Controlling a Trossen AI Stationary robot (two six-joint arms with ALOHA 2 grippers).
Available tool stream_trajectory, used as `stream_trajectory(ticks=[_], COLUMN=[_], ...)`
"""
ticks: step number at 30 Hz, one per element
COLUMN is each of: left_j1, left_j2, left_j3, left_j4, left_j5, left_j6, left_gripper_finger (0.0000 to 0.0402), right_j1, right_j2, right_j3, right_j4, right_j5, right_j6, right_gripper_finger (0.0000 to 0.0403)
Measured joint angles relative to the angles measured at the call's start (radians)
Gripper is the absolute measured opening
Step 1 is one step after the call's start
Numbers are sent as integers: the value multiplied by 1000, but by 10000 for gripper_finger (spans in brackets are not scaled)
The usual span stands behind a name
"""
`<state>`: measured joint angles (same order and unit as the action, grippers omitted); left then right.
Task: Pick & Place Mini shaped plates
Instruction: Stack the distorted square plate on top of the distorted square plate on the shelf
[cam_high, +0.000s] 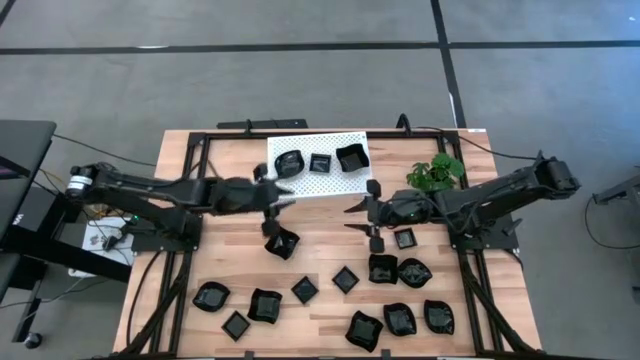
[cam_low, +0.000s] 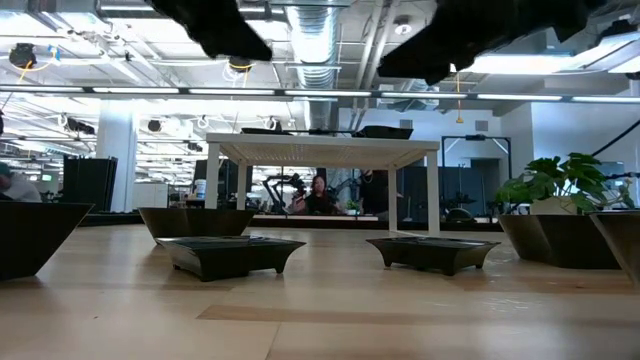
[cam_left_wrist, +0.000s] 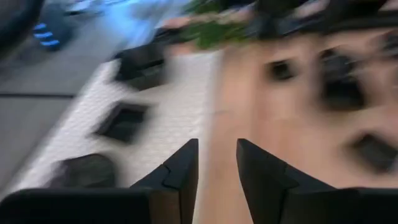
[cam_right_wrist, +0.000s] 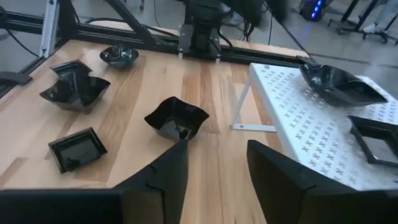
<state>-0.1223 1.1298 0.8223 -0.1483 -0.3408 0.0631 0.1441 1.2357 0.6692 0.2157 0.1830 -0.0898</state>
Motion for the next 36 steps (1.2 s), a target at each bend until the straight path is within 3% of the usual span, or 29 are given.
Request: stream_trajectory(ticks=[6, 15, 27, 36], left_j1=[-154, -309, -325, -325], left_j2=[-9, 83, 330, 445], left_j3=[0, 0, 0, 0], left_j4=[-26, -204, -267, -264], left_j5=[35, 34, 50, 40], left_j6=[-93, -150, -147, -147], left_gripper_finger=[106, 111, 169, 170], right_j1=[51, 158, 162, 162], right_j2=[84, 214, 258, 257], right_j3=[120, 267, 311, 311], right_j4=[-119, -234, -291, -291], right_j5=[-1, -2, 1, 1], right_j6=[67, 54, 91, 91], right_gripper_finger=[182, 170, 160, 159])
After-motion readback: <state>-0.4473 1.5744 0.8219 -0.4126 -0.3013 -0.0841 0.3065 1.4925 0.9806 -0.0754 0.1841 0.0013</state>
